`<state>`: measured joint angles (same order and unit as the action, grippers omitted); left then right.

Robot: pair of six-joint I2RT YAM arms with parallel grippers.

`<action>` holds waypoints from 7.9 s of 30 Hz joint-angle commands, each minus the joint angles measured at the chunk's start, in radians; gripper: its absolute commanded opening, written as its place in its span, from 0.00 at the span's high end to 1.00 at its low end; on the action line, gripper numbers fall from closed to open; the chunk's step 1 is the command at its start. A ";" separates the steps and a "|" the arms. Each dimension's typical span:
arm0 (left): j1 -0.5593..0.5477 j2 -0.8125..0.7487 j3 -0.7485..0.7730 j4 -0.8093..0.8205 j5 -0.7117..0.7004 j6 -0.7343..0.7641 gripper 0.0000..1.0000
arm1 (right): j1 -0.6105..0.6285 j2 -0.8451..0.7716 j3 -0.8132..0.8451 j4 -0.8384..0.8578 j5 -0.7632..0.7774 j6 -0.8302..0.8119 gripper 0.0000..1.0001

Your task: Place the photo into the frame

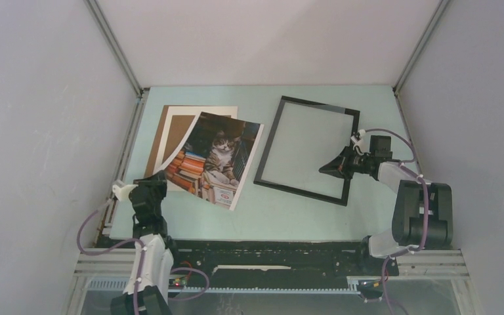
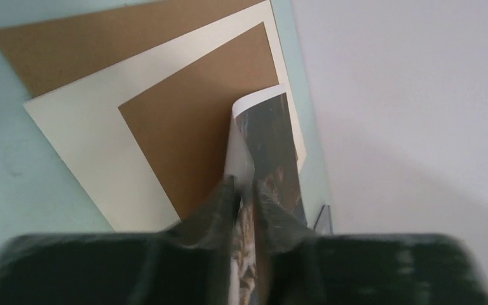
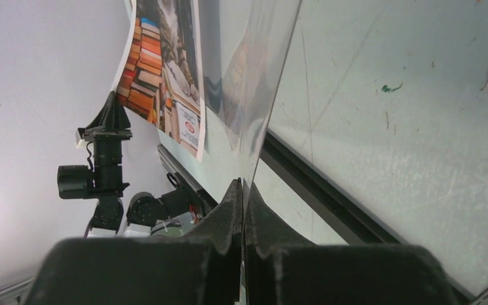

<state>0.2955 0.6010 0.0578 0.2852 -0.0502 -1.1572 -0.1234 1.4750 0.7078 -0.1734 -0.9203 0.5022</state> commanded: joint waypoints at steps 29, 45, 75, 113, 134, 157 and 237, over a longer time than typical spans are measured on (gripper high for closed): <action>-0.707 0.785 0.892 -0.167 0.178 0.574 0.16 | -0.059 0.072 -0.025 0.058 0.092 -0.084 1.00; -0.814 1.319 1.142 0.005 0.383 0.596 0.27 | -0.106 0.090 0.039 -0.124 0.101 -0.169 1.00; -0.809 1.380 1.214 -0.104 0.314 0.586 0.28 | -0.079 0.095 0.076 -0.215 0.101 -0.188 1.00; -0.789 1.405 1.225 -0.106 0.350 0.545 0.28 | -0.088 0.215 0.080 0.089 0.129 -0.014 0.95; -0.789 1.419 1.240 -0.116 0.358 0.545 0.28 | -0.126 0.279 0.205 -0.097 0.011 -0.131 1.00; -0.789 1.423 1.246 -0.123 0.366 0.545 0.28 | -0.074 0.266 0.204 -0.078 0.115 -0.111 0.84; -0.796 1.212 1.041 0.054 0.347 0.566 0.18 | 0.233 -0.263 0.061 -0.315 0.824 -0.092 0.19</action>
<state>-0.4988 1.9690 1.1633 0.2295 0.2928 -0.6357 0.1043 1.2427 0.7547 -0.5255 -0.0818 0.4458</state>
